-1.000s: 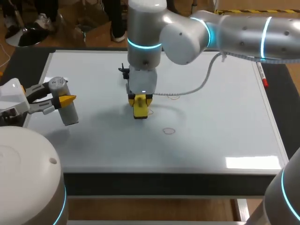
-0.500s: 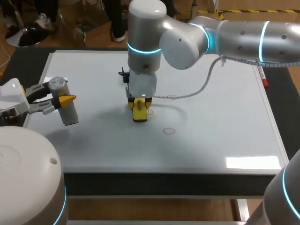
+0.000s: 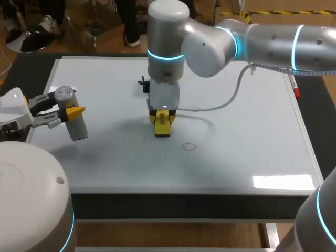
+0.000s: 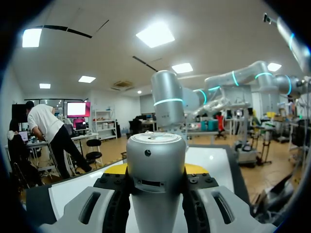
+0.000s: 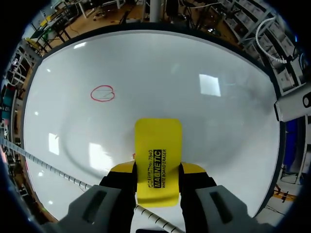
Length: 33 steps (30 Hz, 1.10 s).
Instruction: Pick up the inspection probe, press it on each red-marked spot on the whiteboard one by one, put down the probe, pick up the eraser, and wipe off all the red marks.
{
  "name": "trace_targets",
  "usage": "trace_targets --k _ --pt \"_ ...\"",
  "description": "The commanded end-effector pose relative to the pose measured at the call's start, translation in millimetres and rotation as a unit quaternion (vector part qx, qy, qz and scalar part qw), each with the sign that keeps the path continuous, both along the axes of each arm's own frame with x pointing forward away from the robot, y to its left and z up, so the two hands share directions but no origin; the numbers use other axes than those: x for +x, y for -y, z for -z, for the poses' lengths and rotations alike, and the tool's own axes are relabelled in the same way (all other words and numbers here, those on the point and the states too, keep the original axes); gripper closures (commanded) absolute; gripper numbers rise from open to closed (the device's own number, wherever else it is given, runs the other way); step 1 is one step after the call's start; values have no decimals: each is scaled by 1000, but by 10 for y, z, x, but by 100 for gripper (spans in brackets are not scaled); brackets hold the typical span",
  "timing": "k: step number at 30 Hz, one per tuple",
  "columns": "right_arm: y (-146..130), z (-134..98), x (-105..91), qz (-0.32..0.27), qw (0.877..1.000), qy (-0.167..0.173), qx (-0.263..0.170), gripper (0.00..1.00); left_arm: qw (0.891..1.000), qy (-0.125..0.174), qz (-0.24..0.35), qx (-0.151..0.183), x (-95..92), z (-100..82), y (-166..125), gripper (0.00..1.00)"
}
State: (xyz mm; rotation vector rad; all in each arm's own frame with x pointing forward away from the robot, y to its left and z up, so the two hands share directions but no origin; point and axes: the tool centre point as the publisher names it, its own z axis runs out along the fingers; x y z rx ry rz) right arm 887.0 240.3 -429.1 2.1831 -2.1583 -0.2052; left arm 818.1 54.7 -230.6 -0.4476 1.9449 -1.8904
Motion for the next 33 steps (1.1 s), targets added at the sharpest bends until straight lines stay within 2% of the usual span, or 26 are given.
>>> trace_targets --k 1,16,27,33 --pt "104 -14 11 9 1000 0 -3 100 1000 0 -1 0 -3 -11 3 100" --pt "564 -45 -23 67 998 1 -18 100 1000 0 -1 0 -3 -11 3 100" --pt "740 -329 -23 85 996 34 -16 100 1000 0 -1 0 -3 -11 3 100" --pt "988 -462 9 108 993 44 -23 100 1000 0 -1 0 -3 -11 3 100"
